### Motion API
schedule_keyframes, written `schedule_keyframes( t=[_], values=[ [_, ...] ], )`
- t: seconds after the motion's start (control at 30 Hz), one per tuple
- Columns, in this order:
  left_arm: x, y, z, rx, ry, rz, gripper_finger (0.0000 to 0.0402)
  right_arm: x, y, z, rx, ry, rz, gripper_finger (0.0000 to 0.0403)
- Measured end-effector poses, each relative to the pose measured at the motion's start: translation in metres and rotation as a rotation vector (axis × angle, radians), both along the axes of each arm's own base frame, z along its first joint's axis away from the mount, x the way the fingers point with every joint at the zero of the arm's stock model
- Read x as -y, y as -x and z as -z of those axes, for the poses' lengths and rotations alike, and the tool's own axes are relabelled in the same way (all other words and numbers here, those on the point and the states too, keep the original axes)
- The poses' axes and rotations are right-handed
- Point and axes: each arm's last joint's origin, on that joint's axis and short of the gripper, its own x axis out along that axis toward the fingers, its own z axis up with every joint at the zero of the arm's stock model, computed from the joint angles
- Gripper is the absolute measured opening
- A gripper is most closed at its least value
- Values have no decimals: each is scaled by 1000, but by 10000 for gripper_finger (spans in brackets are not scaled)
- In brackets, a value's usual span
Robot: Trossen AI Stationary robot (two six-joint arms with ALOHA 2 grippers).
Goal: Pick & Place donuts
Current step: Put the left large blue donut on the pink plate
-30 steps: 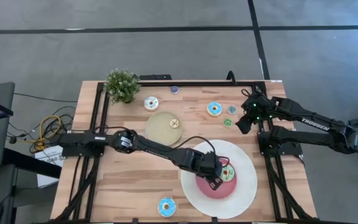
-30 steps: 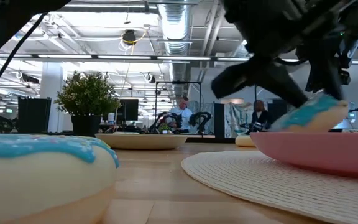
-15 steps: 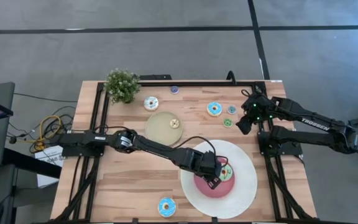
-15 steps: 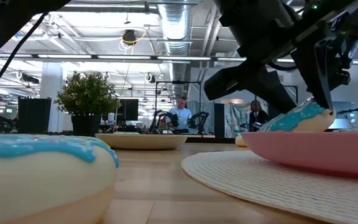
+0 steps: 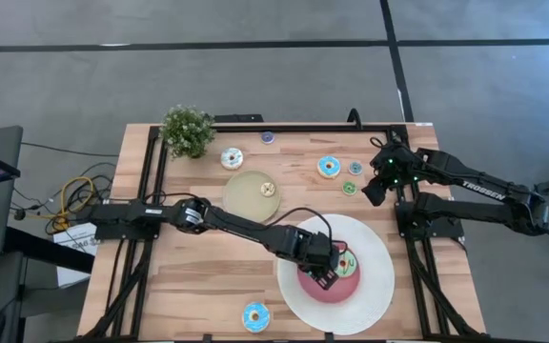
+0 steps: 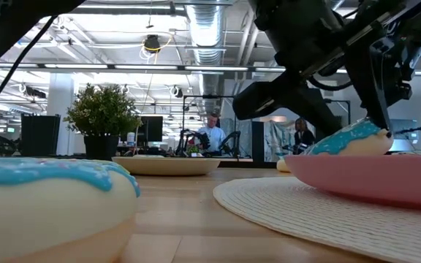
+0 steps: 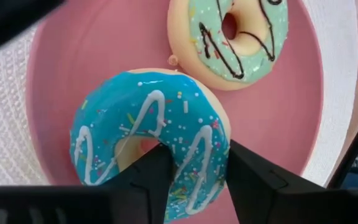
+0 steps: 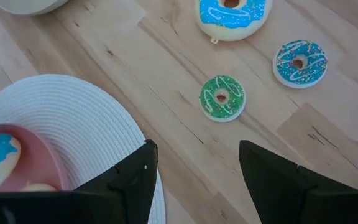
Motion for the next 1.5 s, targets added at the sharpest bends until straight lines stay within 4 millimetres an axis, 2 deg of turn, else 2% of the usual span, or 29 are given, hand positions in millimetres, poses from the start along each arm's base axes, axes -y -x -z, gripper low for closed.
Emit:
schedule_keyframes(
  t=[0.27,0.6,1.03,1.5],
  values=[
    [-2,2,-17,-3,-18,-5,118,0,0,0,2,1,0,214],
    [-7,5,-8,-51,-49,-7,118,0,0,0,2,1,0,214],
    [-8,4,-8,-39,-73,-16,118,0,0,0,0,0,-1,214],
    [-10,3,-7,-40,-73,-20,185,0,0,0,0,0,-1,214]
  ],
)
